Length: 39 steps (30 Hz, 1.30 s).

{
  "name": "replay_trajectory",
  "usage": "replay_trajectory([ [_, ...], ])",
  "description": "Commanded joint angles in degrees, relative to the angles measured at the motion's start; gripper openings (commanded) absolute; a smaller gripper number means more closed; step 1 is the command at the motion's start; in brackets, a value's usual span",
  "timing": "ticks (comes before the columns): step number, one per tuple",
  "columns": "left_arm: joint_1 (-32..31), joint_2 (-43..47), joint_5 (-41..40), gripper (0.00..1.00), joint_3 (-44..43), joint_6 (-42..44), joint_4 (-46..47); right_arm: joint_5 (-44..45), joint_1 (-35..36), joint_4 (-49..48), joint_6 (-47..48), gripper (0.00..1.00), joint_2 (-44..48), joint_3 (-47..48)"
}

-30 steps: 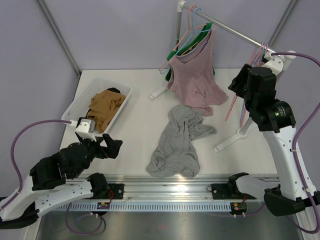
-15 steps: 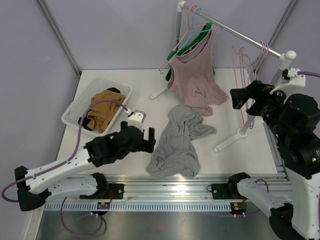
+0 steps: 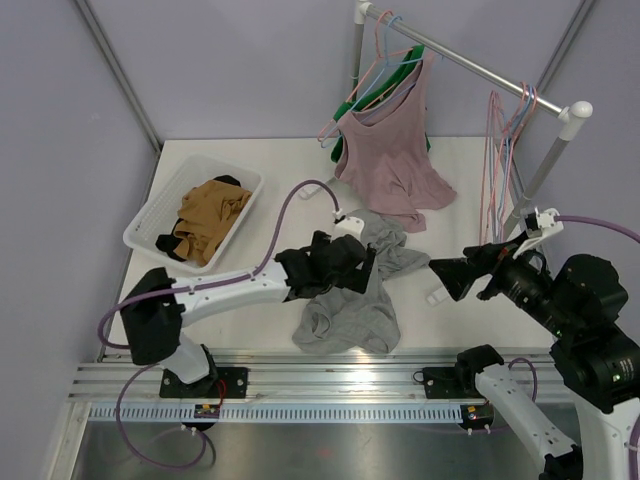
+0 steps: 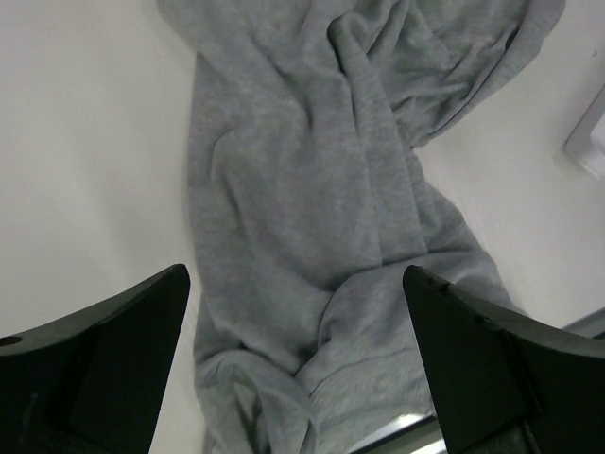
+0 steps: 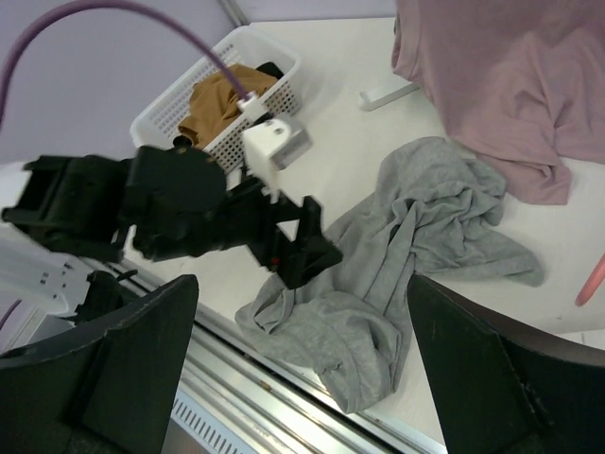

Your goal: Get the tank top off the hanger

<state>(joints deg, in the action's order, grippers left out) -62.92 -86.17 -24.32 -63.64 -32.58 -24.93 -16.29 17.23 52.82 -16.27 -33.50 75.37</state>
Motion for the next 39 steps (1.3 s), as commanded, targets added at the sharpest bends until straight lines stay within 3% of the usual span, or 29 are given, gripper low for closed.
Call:
replay_trajectory([
  [1,-0.2,-6.4,-2.8,0.99,-7.5,2.5,5.7,-5.5,-0.2,-0.9,0.3,0.99,3.1,-1.0],
  [9,-0.2,-24.0,-2.6,0.99,-19.0,1.8,2.2,-5.2,-0.2,2.6,0.8,0.99,6.3,-0.9],
  [14,-0.3,-29.6,-2.1,0.98,-21.8,0.4,0.0,-5.9,-0.2,3.2,0.9,0.99,7.2,-0.9],
  [18,-0.2,-32.2,0.1,0.91,-22.5,0.1,-0.6,-6.0,-0.1,3.3,0.9,0.99,7.8,-1.5],
  [21,-0.2,-33.0,2.0,0.77,-22.6,0.1,-0.7,-6.2,-0.2,3.2,0.7,1.00,8.3,-2.1],
  [25,-0.2,-32.1,0.7,0.22,-22.9,0.2,-2.6,-6.2,-0.2,3.6,1.0,1.00,8.5,-2.0],
  [26,-0.2,-31.3,0.0,0.02,-22.2,0.0,-2.9,-6.1,-0.2,3.8,1.2,1.00,8.6,-1.5],
  [33,-0.2,-14.5,-9.0,0.00,-20.3,0.2,-9.3,-5.1,-0.2,5.0,2.6,1.00,9.1,-0.3],
  [39,-0.2,-4.6,-16.2,0.00,-26.3,1.7,-21.1,-5.2,-0.2,4.9,3.2,0.99,9.0,-0.6],
])
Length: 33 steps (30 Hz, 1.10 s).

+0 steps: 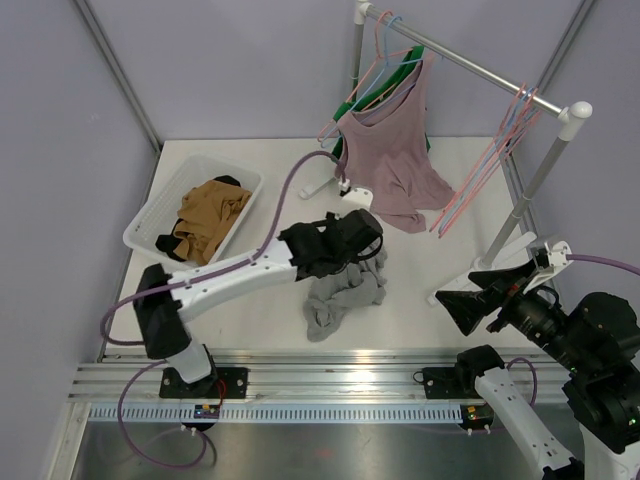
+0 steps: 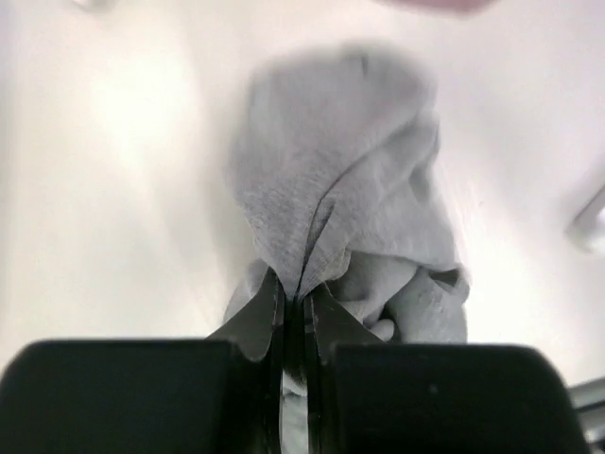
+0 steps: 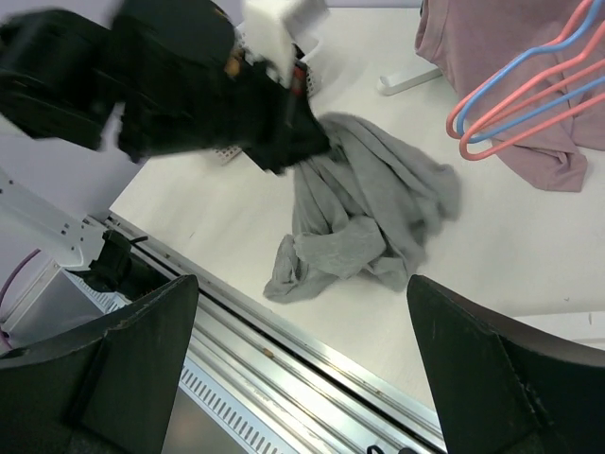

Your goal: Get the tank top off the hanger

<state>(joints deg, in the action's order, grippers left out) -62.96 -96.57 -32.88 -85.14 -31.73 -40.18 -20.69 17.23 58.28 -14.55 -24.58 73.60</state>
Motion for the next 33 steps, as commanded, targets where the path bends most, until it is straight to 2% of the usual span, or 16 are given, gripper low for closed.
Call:
replay_trajectory([
  [1,-0.1,8.0,-9.0,0.00,-5.7,1.0,-7.1,-0.8,-0.2,-0.5,1.5,1.00,0.0,1.4],
  [6,0.1,11.3,-14.0,0.00,-14.6,3.4,-16.8,-1.1,-0.2,-1.3,1.5,0.99,-0.6,1.7],
  [9,1.5,11.8,-15.2,0.00,-23.3,4.6,-22.7,-1.5,-0.1,-1.9,1.3,0.99,-1.2,2.0],
  [12,3.4,12.5,-17.0,0.00,-32.2,6.6,-27.0,-1.8,-0.2,-2.3,1.3,1.00,-1.5,2.3],
  [15,7.8,13.4,-16.6,0.00,-38.7,9.5,-29.4,-2.1,-0.2,-2.6,1.3,0.99,-1.9,2.9],
  [18,14.9,14.7,-13.7,0.00,-42.4,13.3,-28.8,-2.1,-0.2,-3.1,1.3,0.99,-2.3,3.2],
  [19,19.9,15.3,-10.9,0.00,-43.0,15.6,-28.0,-2.3,-0.2,-3.1,1.3,1.00,-2.6,3.3],
  [21,24.6,15.9,-10.0,0.00,-43.6,17.8,-24.5,-2.5,-0.2,-3.3,1.3,1.00,-3.0,3.4],
  [22,28.9,15.9,-8.4,0.00,-44.1,19.0,-23.3,-2.5,-0.1,-3.5,1.3,0.99,-3.1,3.4],
  [25,37.3,13.0,-5.0,0.00,-49.7,22.0,-21.4,-3.0,-0.2,-3.9,1.5,0.99,-3.7,3.6],
  [27,42.4,11.9,-2.2,0.00,-51.5,21.1,-20.6,-2.9,-0.2,-3.7,2.0,0.99,-4.4,3.7],
  [28,48.1,11.5,1.9,0.00,-52.2,18.7,-20.4,-2.8,-0.2,-3.8,2.1,1.00,-4.5,3.7],
  [30,55.3,10.4,6.4,0.00,-52.3,16.3,-18.5,-2.7,-0.2,-3.8,2.2,0.99,-5.1,3.5],
  [31,56.9,9.9,9.6,0.00,-52.6,14.9,-17.7,-2.9,-0.1,-3.8,2.3,1.00,-5.3,3.3],
  [33,58.8,7.6,9.8,0.00,-54.0,14.8,-16.1,-3.0,-0.2,-3.5,2.6,0.99,-5.7,3.0],
])
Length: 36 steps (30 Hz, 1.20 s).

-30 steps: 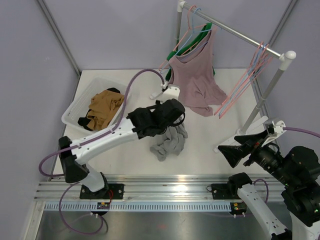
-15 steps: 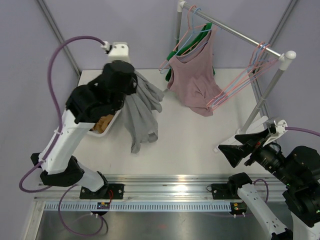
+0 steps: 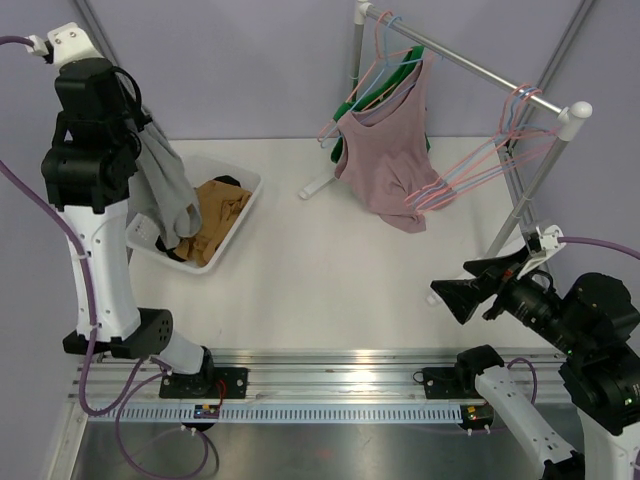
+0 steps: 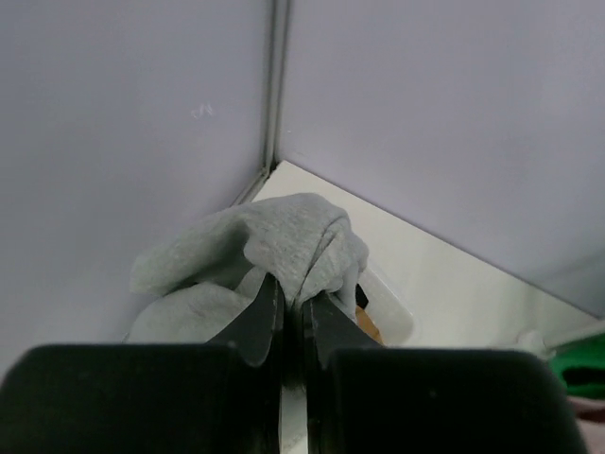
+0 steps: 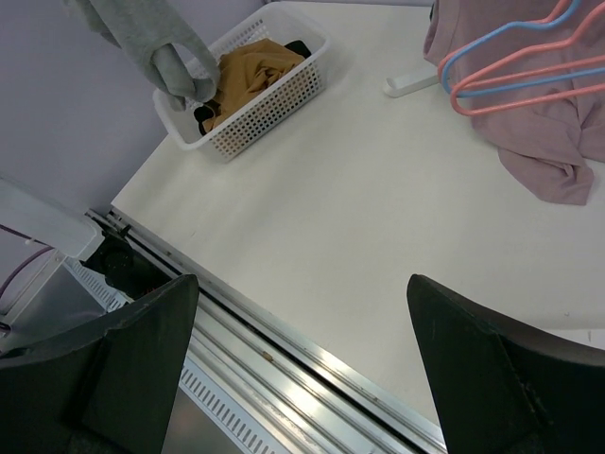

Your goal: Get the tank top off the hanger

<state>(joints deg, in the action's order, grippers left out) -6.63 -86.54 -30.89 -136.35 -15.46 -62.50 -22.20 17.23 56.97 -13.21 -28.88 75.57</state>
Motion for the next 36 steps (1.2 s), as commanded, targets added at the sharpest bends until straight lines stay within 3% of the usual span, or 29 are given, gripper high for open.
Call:
replay_trajectory([
  [1,3.8,-3.3,7.1,0.00,-3.1,-1.0,7.0,-1.5,-0.2,-2.4,1.3,1.00,-1.4,0.3],
  [4,6.6,-6.5,10.7,0.00,-2.6,-1.9,6.9,-1.8,-0.2,-3.3,1.3,0.99,-1.0,-1.7],
  [8,8.0,-7.2,15.5,0.00,6.9,-2.4,8.4,-2.8,-0.1,-5.8,0.1,1.00,-0.6,-4.3],
  [14,8.0,-4.9,16.3,0.00,22.5,-3.6,11.6,-3.7,-0.2,-7.7,-1.2,1.00,-1.2,-5.4],
  [21,11.5,-17.9,27.4,0.00,23.5,-5.8,2.8,-5.8,-0.2,-9.9,-3.2,1.00,0.1,-7.5],
  [25,12.4,-21.6,27.3,0.00,29.1,-7.7,7.0,-6.4,-0.1,-10.6,-3.7,0.99,0.8,-8.1],
  [30,12.3,-32.3,26.9,0.00,29.7,-8.3,5.6,-8.4,-0.2,-13.2,-5.8,0.99,1.0,-10.5],
  [36,12.4,-36.6,26.7,0.00,32.6,-7.6,7.0,-9.8,-0.2,-16.0,-7.8,1.00,-0.4,-11.1],
])
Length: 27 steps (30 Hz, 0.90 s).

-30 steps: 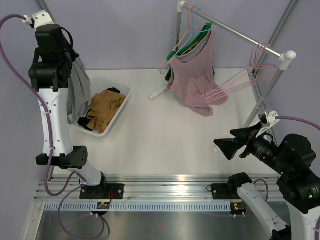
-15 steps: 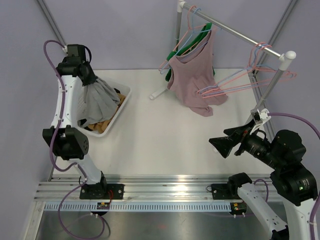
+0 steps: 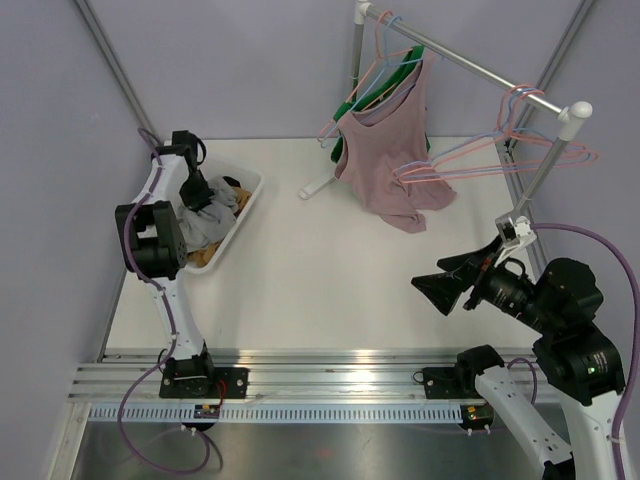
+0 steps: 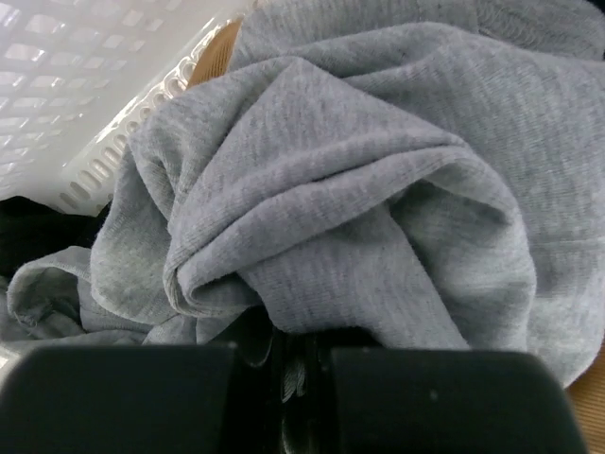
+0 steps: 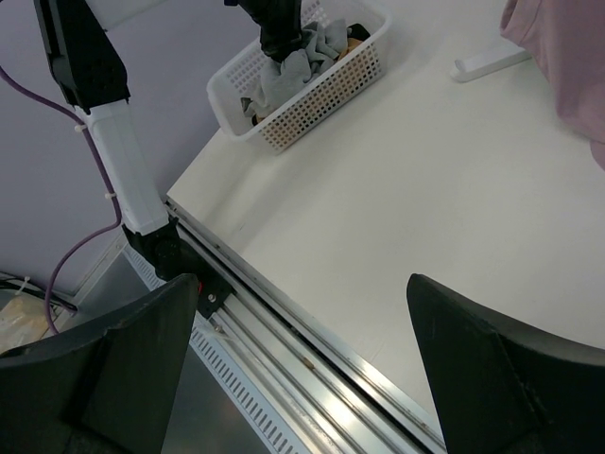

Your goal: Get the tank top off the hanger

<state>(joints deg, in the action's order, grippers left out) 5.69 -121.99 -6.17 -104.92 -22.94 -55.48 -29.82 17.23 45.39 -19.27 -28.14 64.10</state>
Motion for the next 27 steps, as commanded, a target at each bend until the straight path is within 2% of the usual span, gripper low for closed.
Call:
replay_trajectory([
  [1,0.1,-2.4,2.4,0.00,0.4,0.0,-1.4,-2.1,-0.2,-4.7,-1.9,0.99,-1.4,0.4],
  [3,0.2,-2.1,3.0,0.00,-1.0,-0.1,-2.8,-0.8,-0.2,-5.2,-2.4,0.99,-2.4,1.5],
  [5,0.2,1.7,3.1,0.06,-1.2,-0.5,-2.1,1.6,-0.2,-6.1,-3.5,0.99,-3.8,2.3],
  [6,0.4,3.7,3.6,0.12,-1.1,-0.9,-1.6,2.3,-0.1,-6.7,-3.8,1.00,-4.2,3.2],
  [7,0.5,5.3,3.9,0.26,-1.2,-1.1,-0.9,2.9,-0.2,-7.6,-4.3,0.99,-4.6,3.6],
  [8,0.6,8.8,4.3,0.34,-1.3,-1.3,-0.7,4.1,-0.2,-9.8,-5.8,1.00,-5.6,3.8],
  [10,0.9,12.3,7.3,0.45,-1.4,-1.2,0.5,4.8,-0.1,-11.8,-7.4,0.99,-6.9,4.6],
  [11,1.2,15.5,8.6,0.53,-1.5,-1.2,0.8,4.5,-0.2,-14.2,-9.2,1.00,-8.4,4.9],
  [13,1.3,18.2,14.6,0.61,-1.5,-0.8,1.8,4.4,-0.1,-16.7,-11.1,1.00,-10.3,5.4],
  [17,1.6,23.7,16.8,0.84,-2.5,-0.7,1.4,4.5,-0.2,-22.3,-15.3,0.99,-16.6,7.5],
  [18,1.4,25.3,17.4,0.99,-2.1,-0.7,1.4,4.7,-0.2,-23.1,-15.8,1.00,-17.6,8.5],
  [23,-0.5,38.2,17.9,0.99,1.3,1.1,1.8,9.7,-0.2,-25.3,-18.4,1.00,-26.7,13.1],
  [27,-8.0,51.8,12.8,0.99,11.6,2.0,5.1,13.2,0.5,-26.2,-19.3,0.99,-34.2,18.4],
])
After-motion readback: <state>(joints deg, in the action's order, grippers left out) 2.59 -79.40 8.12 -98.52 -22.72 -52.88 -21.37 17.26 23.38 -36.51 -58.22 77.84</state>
